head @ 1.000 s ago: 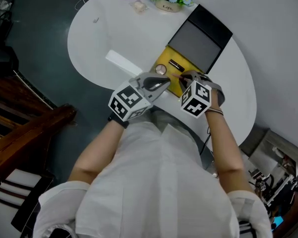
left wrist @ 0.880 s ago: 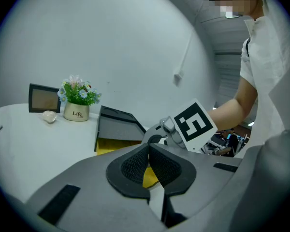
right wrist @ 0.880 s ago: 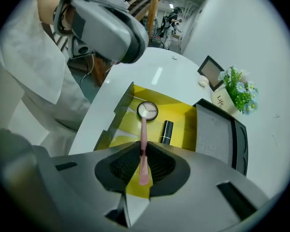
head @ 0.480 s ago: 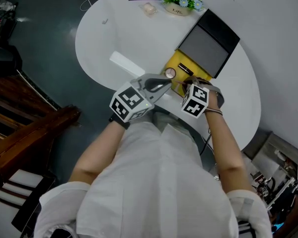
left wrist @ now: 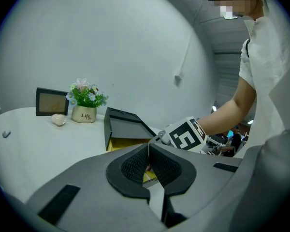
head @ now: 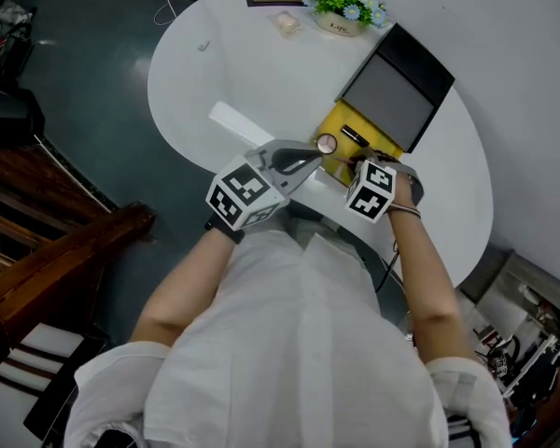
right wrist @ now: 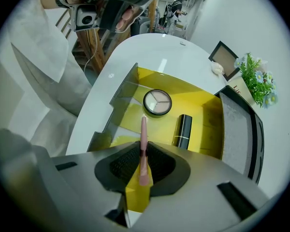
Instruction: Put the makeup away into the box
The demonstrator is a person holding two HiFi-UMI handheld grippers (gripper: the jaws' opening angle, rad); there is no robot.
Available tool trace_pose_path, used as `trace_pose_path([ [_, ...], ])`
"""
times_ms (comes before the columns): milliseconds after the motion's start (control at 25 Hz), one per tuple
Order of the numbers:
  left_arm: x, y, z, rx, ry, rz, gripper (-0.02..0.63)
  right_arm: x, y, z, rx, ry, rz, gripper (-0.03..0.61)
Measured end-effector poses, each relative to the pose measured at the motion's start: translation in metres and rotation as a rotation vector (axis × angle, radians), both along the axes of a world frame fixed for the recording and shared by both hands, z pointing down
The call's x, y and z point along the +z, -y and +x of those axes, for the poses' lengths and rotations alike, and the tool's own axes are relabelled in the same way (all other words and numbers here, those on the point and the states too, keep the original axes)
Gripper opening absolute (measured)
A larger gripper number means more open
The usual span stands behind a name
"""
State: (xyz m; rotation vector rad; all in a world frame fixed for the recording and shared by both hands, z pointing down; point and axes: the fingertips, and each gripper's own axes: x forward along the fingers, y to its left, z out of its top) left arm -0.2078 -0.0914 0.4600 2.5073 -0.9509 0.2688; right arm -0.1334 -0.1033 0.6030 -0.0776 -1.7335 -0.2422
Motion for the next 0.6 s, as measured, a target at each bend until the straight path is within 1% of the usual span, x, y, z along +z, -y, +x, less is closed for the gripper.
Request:
trace_pose_path([
  [280,-0.004,0.003,-0.003,0.016,-0.002,0.016,0.02,0.0,0.001,-0.001,0.055,0.023,-0.014,0.048],
  [360,-0.005,0.003,-0.004,0.022,-0.001,0.02,0.019,0.0,-0.001,0.0,0.072,0.024,-0.028,0.071],
  [440,-0.007,0.003,-0.005,0.027,-0.002,0.022,0.02,-0.002,-0.001,0.001,0.089,0.029,-0.033,0.078],
  [600,-0.015,0.005,-0.009,0.031,-0.001,0.034,0.019,-0.013,-0.001,0.003,0.155,0.067,-0.036,0.078],
])
